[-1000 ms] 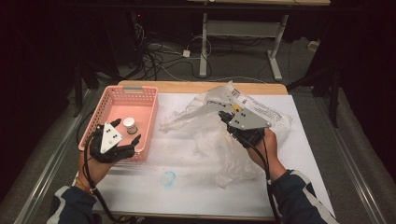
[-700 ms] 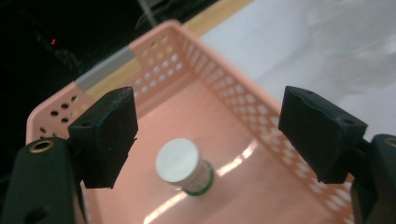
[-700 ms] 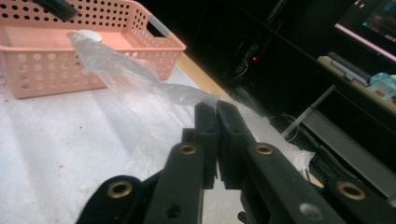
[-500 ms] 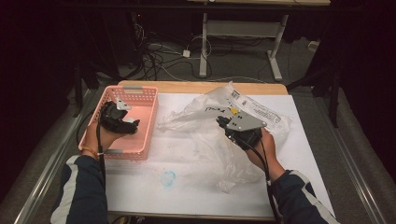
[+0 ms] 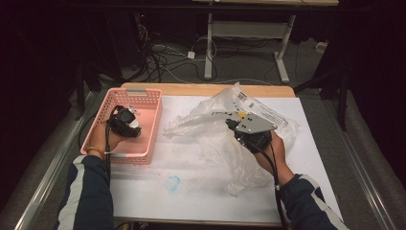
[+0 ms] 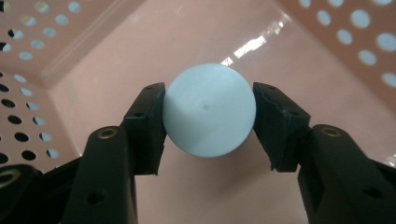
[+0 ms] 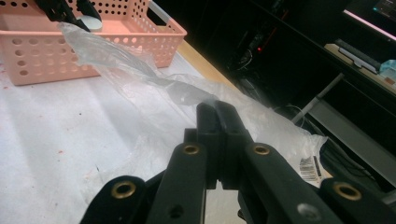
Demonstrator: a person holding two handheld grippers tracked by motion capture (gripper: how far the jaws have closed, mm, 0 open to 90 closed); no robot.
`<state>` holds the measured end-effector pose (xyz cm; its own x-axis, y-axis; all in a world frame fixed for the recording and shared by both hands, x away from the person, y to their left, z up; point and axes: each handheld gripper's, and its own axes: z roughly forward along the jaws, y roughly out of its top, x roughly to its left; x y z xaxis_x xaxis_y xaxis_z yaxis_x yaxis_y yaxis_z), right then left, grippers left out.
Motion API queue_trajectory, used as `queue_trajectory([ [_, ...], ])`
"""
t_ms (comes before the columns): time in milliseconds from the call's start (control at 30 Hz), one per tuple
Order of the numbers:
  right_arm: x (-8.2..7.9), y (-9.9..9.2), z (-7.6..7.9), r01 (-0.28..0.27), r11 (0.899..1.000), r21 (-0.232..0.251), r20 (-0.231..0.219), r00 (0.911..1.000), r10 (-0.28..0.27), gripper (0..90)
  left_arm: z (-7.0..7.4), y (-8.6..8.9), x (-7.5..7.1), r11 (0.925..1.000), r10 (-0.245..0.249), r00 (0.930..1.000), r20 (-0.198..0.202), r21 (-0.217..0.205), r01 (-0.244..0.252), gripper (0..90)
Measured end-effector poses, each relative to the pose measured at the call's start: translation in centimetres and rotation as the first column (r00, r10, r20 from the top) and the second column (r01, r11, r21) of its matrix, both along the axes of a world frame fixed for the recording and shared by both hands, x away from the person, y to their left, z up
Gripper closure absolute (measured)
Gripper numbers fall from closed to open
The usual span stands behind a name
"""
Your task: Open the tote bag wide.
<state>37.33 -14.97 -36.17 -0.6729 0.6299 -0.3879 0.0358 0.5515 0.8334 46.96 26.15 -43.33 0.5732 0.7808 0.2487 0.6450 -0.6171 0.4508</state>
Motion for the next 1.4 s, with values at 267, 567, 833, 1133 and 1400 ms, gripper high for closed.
queue_trajectory([
  [267,0.0,-0.3,-0.1,0.005,1.0,0.005,-0.005,1.0,-0.005,90.0,0.1,-0.2,-0.2,0.9998,-0.02,0.9998,-0.002,0.0,0.02,48.1],
  [567,0.2,-0.6,-0.2,0.014,1.0,0.018,-0.007,0.9999,-0.014,90.0,2.1,-0.1,-1.8,0.9956,-0.034,0.9923,0.119,-0.082,0.044,48.3],
  [833,-0.1,-0.9,0.4,0.04,0.999,0.031,0.038,0.9984,-0.041,90.0,4.4,-1.6,-4.1,0.9867,-0.089,0.96,0.265,-0.108,0.121,48.3],
  [1133,0.3,-1.3,0.4,0.056,0.998,0.041,0.029,0.9979,-0.057,90.0,6.3,-3.7,-7.1,0.9623,-0.154,0.9281,0.339,-0.162,0.219,48.3],
  [1400,0.4,-1.4,0.4,0.051,0.997,0.058,0.017,0.9985,-0.052,90.0,7.0,-6.6,-9.6,0.9335,-0.249,0.889,0.384,-0.15,0.326,48.3],
])
